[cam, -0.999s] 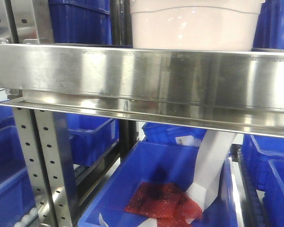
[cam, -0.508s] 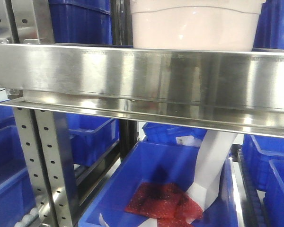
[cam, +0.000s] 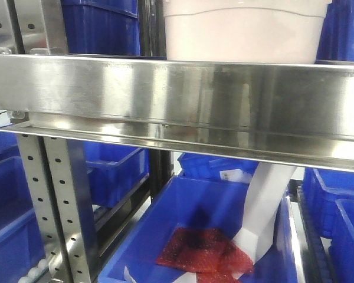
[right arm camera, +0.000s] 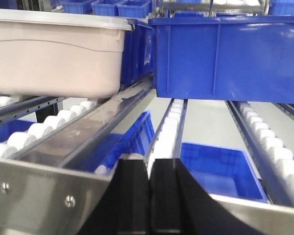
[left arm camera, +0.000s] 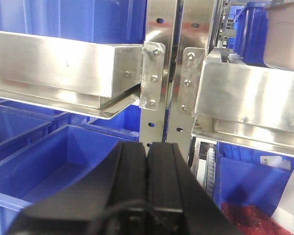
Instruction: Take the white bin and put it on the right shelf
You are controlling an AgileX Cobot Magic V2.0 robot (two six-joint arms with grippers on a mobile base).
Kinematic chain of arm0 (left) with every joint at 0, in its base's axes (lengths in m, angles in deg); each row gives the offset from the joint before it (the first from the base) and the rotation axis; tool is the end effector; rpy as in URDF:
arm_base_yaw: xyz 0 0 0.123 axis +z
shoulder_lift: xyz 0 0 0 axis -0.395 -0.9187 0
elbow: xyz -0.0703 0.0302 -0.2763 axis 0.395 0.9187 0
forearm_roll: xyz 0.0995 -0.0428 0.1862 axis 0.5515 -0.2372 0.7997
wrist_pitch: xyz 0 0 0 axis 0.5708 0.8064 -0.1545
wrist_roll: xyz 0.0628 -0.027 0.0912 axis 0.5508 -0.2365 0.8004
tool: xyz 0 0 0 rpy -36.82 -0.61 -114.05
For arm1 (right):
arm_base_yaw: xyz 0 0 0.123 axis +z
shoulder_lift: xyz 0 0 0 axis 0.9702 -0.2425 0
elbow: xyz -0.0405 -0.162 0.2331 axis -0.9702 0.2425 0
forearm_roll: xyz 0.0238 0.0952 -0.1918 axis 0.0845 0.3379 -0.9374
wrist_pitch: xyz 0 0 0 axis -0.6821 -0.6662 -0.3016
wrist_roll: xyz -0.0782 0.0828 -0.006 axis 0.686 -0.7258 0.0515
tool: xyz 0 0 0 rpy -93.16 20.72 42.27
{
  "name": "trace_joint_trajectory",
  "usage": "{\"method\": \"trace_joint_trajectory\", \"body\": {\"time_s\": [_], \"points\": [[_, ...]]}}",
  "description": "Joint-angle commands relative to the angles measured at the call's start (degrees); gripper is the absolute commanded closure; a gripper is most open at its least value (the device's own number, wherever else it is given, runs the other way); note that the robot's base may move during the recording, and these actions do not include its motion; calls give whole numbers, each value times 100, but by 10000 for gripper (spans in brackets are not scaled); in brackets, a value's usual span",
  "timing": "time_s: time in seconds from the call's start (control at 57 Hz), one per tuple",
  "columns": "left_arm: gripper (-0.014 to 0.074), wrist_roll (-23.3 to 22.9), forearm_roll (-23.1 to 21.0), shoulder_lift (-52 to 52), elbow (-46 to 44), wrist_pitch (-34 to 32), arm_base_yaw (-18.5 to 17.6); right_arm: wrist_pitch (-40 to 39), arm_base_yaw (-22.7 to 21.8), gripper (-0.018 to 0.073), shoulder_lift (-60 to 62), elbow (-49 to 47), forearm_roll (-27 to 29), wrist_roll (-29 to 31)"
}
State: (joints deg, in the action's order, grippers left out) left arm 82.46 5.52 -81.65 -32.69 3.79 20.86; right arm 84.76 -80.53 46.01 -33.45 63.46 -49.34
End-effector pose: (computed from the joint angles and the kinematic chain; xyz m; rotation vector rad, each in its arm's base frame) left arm 0.0410 -0.0030 0.2000 0.0004 1.5631 -0.0826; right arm 0.0368 -0.0019 0.2289 0.0694 1.5436 -0.0411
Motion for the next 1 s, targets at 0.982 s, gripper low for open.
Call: {"method": "trace_joint_trajectory", "body": {"time_s": [0.982], "points": [[715,-42,-45,50,62,-549,1,-1179,123,483,242,584,5,-33]]}}
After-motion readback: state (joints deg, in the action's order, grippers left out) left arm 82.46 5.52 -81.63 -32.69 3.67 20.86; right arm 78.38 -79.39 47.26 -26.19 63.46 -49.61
